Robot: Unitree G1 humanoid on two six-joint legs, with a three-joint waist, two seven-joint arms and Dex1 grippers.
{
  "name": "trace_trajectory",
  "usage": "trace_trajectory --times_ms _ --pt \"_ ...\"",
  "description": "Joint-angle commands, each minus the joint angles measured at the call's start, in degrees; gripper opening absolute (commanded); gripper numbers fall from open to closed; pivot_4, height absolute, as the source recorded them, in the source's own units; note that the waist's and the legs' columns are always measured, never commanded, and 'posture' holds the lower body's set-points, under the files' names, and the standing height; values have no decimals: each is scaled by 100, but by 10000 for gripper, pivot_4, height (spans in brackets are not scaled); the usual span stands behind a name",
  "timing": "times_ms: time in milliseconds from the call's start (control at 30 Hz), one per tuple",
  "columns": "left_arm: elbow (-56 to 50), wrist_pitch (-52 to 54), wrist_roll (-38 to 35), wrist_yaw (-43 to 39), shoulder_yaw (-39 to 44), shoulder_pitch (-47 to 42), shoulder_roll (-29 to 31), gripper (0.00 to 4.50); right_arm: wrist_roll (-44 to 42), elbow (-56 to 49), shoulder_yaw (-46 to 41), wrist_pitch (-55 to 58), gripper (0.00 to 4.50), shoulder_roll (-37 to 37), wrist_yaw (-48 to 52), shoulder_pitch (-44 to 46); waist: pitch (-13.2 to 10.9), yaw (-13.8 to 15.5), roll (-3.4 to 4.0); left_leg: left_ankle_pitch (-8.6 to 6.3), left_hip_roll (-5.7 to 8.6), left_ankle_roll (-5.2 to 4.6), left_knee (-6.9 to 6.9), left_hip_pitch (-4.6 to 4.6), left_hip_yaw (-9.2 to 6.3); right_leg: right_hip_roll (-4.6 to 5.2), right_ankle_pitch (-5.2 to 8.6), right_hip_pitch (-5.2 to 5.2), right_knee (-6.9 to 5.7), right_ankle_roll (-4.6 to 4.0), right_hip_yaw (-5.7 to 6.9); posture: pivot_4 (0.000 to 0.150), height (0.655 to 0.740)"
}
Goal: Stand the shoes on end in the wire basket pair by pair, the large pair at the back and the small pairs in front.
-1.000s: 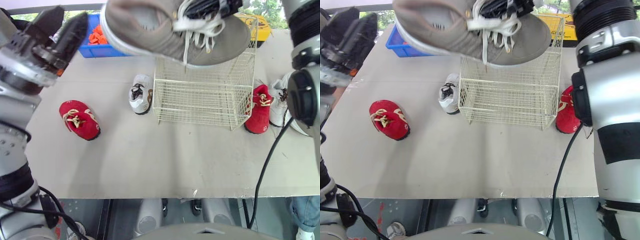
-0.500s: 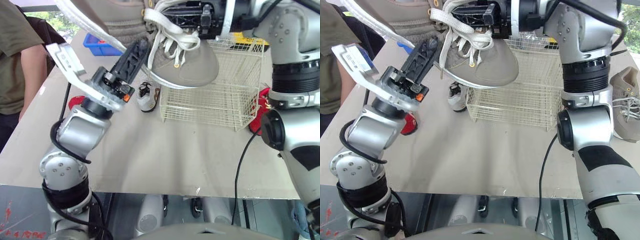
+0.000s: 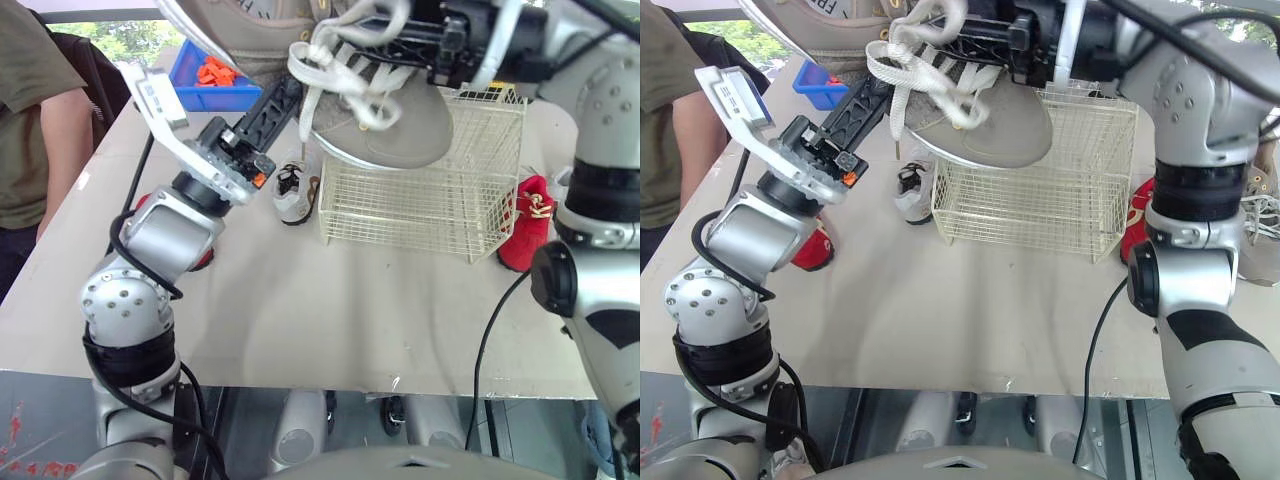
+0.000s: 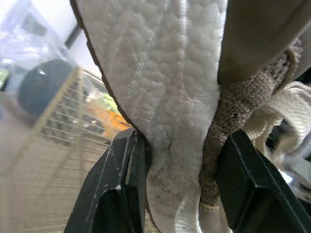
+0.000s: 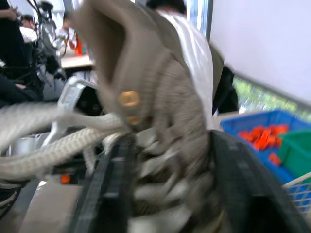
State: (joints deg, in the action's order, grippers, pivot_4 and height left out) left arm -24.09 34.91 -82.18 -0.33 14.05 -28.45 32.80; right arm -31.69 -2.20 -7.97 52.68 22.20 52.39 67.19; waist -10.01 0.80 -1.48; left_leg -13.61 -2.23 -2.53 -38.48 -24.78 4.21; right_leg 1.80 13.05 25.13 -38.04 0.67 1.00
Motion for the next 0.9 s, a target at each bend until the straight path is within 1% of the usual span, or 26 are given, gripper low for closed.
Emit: trace_trajectory --times_ms 33,67,167,233,333,433,533,633,700,767,833,900 --pt "307 16 355 -615 310 -617 475 15487 -138 -1214 -477 -963 40695 173 -122 -884 -1 6 0 0 1 0 1 -2 -2 0 0 -1 2 1 2 1500 7400" --pt "598 26 579 -806 281 -885 637 15477 -82 -1511 -551 -1158 45000 268 -161 -1286 -1 12 0 0 1 0 0 -4 -2 0 0 1 4 2 4 1500 7400" --pt "1438 -18 1349 -1608 5 -1659 977 15304 10 -2249 -621 -1429 45000 435 -451 -2257 -2 9 1 0 2 1 0 -6 -3 -3 3 1 6 6 30 1500 7400" --pt "2126 -277 2099 -2275 -339 -2205 1053 15278 36 -2676 -682 -1657 45000 408 -718 -2791 -2 1 0 1 5 1 0 -2 3 -2 4 0 6 9 25 1500 7400" --pt "3258 -1003 3363 -3294 -971 -3029 903 15269 -230 -3358 -862 -1791 45000 205 -1159 -3541 -2 -4 1 1 8 2 1 4 4 -7 4 -4 4 9 27 1500 7400" --pt "4424 -1806 4395 -3980 -1395 -3769 638 15241 -405 -3811 -1053 -1886 45000 189 -1420 -4132 -2 8 0 3 10 6 -1 3 17 -13 4 -7 6 9 37 1500 7400" --pt "5722 -2758 5244 -4433 -1590 -4469 355 14564 -697 -4071 -1315 -1854 45000 446 -1450 -4584 -2 17 0 3 10 5 -8 6 14 -12 5 -23 12 8 47 1500 7400" --pt "6925 -3439 5760 -4853 -1619 -5146 98 14509 -1090 -3850 -1629 -1659 45000 929 -1344 -4712 -2 3 -1 2 12 3 -16 5 14 -12 6 -27 15 9 47 1500 7400" --pt "7470 -3575 5849 -5016 -1483 -5530 -38 14507 -1290 -3648 -1769 -1564 45000 1177 -1373 -4692 -2 -2 -2 -8 10 -14 -20 5 8 -12 6 -27 13 10 46 1500 7400" --pt "7981 -2943 5535 -5027 -1070 -6055 -147 14504 -1365 -3508 -1825 -1564 45000 1347 -1431 -4689 -3 -2 -3 -10 10 -18 -21 6 6 -13 6 -27 11 10 48 1500 7400" --pt "8307 -2607 5480 -5077 -833 -6372 -191 14470 -1350 -3440 -1782 -1638 45000 1457 -1444 -4719 -5 -7 -4 -11 9 -20 -24 -1 0 -16 7 -24 9 11 51 1500 7400" --pt "8434 -2491 5529 -5112 -675 -6509 -229 14460 -1341 -3433 -1696 -1713 45000 1515 -1426 -4762 -5 -31 -4 -12 9 -20 -24 -1 -8 -16 11 -22 8 18 46 1500 7400"
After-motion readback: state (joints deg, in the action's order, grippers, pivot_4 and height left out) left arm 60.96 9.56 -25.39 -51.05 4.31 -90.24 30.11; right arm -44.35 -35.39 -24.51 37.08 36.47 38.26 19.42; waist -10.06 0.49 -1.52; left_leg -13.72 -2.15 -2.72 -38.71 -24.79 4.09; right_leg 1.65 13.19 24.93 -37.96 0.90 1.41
